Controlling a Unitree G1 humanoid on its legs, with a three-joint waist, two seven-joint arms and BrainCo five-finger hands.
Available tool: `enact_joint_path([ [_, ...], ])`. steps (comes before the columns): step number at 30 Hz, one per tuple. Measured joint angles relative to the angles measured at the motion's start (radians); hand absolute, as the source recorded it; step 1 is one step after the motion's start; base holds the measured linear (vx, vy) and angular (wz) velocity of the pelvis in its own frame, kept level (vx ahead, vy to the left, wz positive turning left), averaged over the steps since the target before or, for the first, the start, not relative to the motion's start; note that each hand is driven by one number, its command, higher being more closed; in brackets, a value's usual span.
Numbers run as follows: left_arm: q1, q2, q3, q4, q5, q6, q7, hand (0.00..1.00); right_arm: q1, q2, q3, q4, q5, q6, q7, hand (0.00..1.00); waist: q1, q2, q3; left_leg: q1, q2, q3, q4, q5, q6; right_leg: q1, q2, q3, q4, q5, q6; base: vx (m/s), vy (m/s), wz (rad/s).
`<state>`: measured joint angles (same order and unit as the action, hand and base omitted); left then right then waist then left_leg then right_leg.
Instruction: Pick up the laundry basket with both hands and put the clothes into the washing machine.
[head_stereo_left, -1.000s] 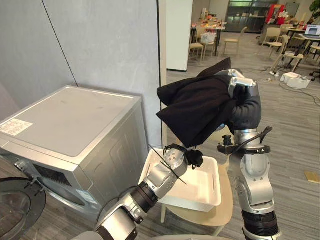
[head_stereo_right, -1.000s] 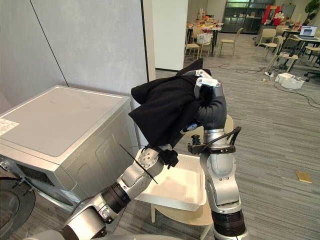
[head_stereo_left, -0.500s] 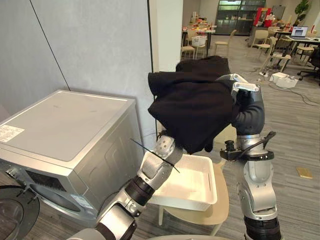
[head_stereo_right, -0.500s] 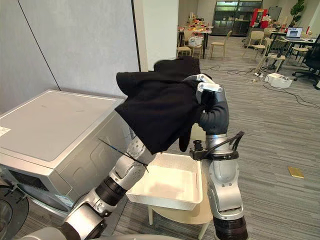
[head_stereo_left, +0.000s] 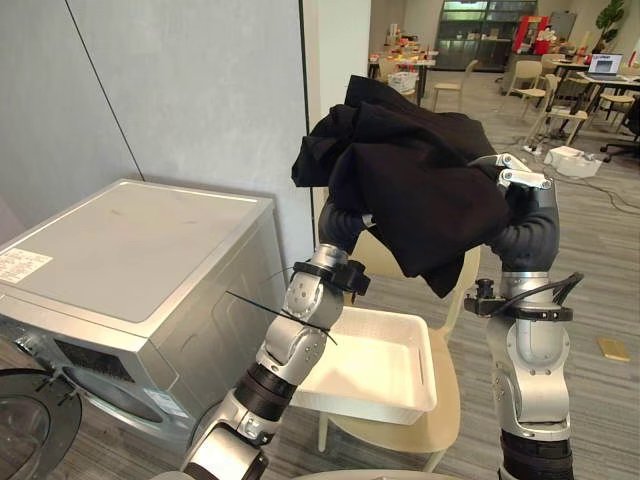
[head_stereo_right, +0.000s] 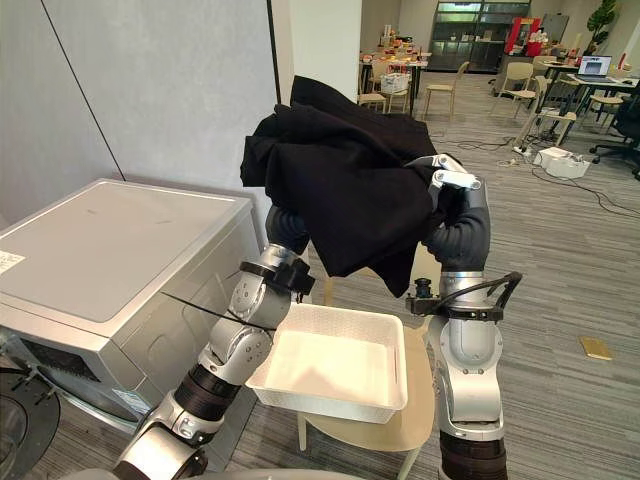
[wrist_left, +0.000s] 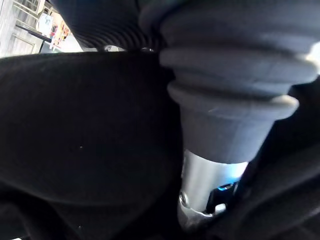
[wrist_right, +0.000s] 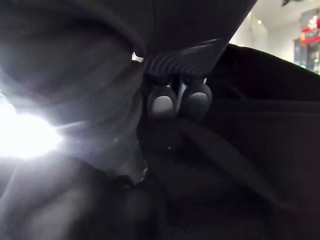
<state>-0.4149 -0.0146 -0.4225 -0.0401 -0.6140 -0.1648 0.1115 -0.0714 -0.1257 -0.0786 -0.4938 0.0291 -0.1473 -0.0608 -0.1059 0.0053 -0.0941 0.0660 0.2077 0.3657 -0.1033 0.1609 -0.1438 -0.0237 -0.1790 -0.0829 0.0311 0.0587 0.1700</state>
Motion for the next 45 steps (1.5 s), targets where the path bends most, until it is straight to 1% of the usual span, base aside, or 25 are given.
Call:
enact_joint_path([
  [4,-0.002,0.0,-0.017,0.003,0.0,0.0,0.0,1.0,0.0,0.0,0.0,0.008,0.0,0.003,-0.002,1.0,-0.005,0.001,0.001,-0.001,0.0,0.0,0.0,0.0,0.0,-0.001,0.0,0.0,0.0,0.0,0.0,0.0,0.0,0.0],
  [7,-0.013,0.0,-0.049,0.018,0.0,0.0,0.0,1.0,0.0,0.0,0.007,0.008,0.003,0.003,-0.003,1.0,-0.016,0.0,0.002,-0.002,-0.001,-0.001,0.0,0.0,0.0,-0.001,-0.001,0.0,0.0,0.0,0.0,0.0,0.0,0.0],
  [10,-0.054,-0.002,-0.095,0.07,0.0,0.001,0.0,1.0,0.0,-0.001,0.018,0.008,0.009,0.002,-0.009,1.0,-0.021,-0.001,0.003,-0.003,-0.001,0.003,0.0,0.0,0.0,-0.007,-0.001,0.005,0.001,0.0,0.0,0.0,0.0,-0.03],
  [13,-0.088,-0.008,-0.13,0.109,0.0,0.002,-0.001,1.0,0.0,0.0,0.02,0.008,0.01,0.002,-0.026,1.0,-0.021,-0.001,0.005,-0.006,-0.001,0.007,0.0,0.0,0.0,-0.013,0.0,0.008,0.002,0.0,0.0,0.0,0.0,-0.03],
  [15,-0.094,-0.02,-0.136,0.128,0.0,0.002,0.0,1.0,0.0,0.0,0.023,0.008,0.01,0.002,-0.031,1.0,-0.021,0.0,0.005,-0.006,-0.001,0.008,0.0,-0.001,-0.001,-0.014,0.0,0.009,0.002,0.0,0.0,0.0,0.0,0.0],
  [19,-0.094,-0.021,-0.144,0.13,0.0,0.002,0.0,1.0,0.0,0.0,0.033,0.008,0.012,0.002,-0.035,1.0,-0.021,0.001,0.006,-0.006,-0.001,0.009,0.0,-0.003,-0.003,-0.015,0.0,0.009,0.001,0.0,0.0,0.0,0.0,0.0],
  [20,-0.095,-0.021,-0.145,0.13,0.0,0.002,0.001,1.0,0.0,0.0,0.041,0.008,0.012,0.002,-0.041,0.0,-0.021,0.001,0.006,-0.006,-0.001,0.009,0.0,-0.003,-0.003,-0.015,0.0,0.01,0.001,0.0,0.0,0.0,0.0,0.0],
  [28,-0.095,-0.021,-0.141,0.13,0.0,0.002,0.003,1.0,0.006,0.001,0.049,0.007,0.036,0.002,-0.043,0.0,-0.019,0.006,0.011,-0.005,-0.001,0.011,0.0,-0.006,-0.004,-0.014,0.0,0.01,0.0,0.0,0.0,0.0,0.0,0.0],
  [33,-0.083,-0.001,-0.09,0.109,0.013,0.006,-0.005,1.0,0.088,0.002,0.021,-0.003,0.061,0.002,-0.021,0.0,-0.019,0.019,0.022,-0.005,-0.001,0.007,0.0,-0.006,-0.004,-0.011,0.0,0.006,0.0,-0.001,-0.001,0.0,0.0,0.0],
  [34,-0.062,0.002,-0.065,0.084,0.024,0.008,-0.008,1.0,0.108,0.002,-0.001,-0.004,0.062,0.002,-0.021,0.0,-0.019,0.016,0.028,-0.006,-0.001,0.006,0.0,-0.006,-0.004,-0.011,0.0,0.005,0.0,-0.001,-0.001,0.0,0.0,0.05],
  [35,-0.009,0.012,-0.009,0.029,0.037,0.008,-0.025,1.0,0.143,0.002,-0.057,-0.004,0.063,0.003,-0.021,0.0,-0.019,0.026,0.034,-0.006,0.0,0.003,0.0,-0.006,-0.004,-0.006,0.0,0.001,0.0,-0.001,-0.002,0.0,0.0,0.05],
  [36,0.018,0.017,0.018,0.001,0.037,0.008,-0.031,1.0,0.157,0.003,-0.086,-0.004,0.068,0.005,-0.022,0.0,-0.019,0.028,0.036,-0.006,0.0,0.001,0.0,-0.006,-0.004,-0.001,0.0,0.0,-0.001,-0.002,-0.002,0.0,0.0,0.08],
  [37,0.077,0.023,0.079,-0.047,0.037,0.007,-0.046,1.0,0.186,0.003,-0.146,-0.003,0.08,0.008,-0.022,0.0,-0.02,0.031,0.042,-0.006,0.0,-0.002,0.0,-0.006,-0.004,0.0,0.0,-0.003,-0.002,-0.002,-0.002,0.0,0.0,0.06],
  [38,0.106,0.028,0.108,-0.066,0.036,0.005,-0.05,1.0,0.2,0.004,-0.175,-0.003,0.08,0.013,-0.023,0.0,-0.02,0.035,0.043,-0.006,0.0,-0.004,0.0,-0.006,-0.004,0.0,0.0,-0.005,-0.003,-0.003,-0.003,0.0,0.0,0.08],
  [40,0.255,0.042,0.251,-0.139,0.035,0.002,-0.07,1.0,0.265,0.023,-0.295,0.004,0.079,0.032,-0.024,0.0,-0.02,0.044,0.044,-0.007,0.001,-0.008,0.0,-0.011,-0.011,0.002,0.0,-0.011,-0.008,-0.004,-0.004,0.0,-0.003,0.05],
  [42,0.361,0.05,0.323,-0.173,0.029,0.001,-0.081,1.0,0.308,0.042,-0.36,0.023,0.08,0.043,-0.024,0.0,-0.019,0.043,0.044,-0.01,0.002,-0.011,0.0,-0.012,-0.012,0.003,0.0,-0.015,-0.012,-0.004,-0.004,0.01,-0.008,0.05],
  [45,0.492,0.053,0.395,-0.191,0.004,0.002,-0.101,1.0,0.363,0.074,-0.421,0.083,0.078,0.049,-0.022,0.0,-0.019,0.039,0.046,-0.019,0.001,-0.021,0.0,-0.012,-0.012,0.003,-0.001,-0.025,-0.016,-0.004,-0.004,0.01,-0.005,0.09],
])
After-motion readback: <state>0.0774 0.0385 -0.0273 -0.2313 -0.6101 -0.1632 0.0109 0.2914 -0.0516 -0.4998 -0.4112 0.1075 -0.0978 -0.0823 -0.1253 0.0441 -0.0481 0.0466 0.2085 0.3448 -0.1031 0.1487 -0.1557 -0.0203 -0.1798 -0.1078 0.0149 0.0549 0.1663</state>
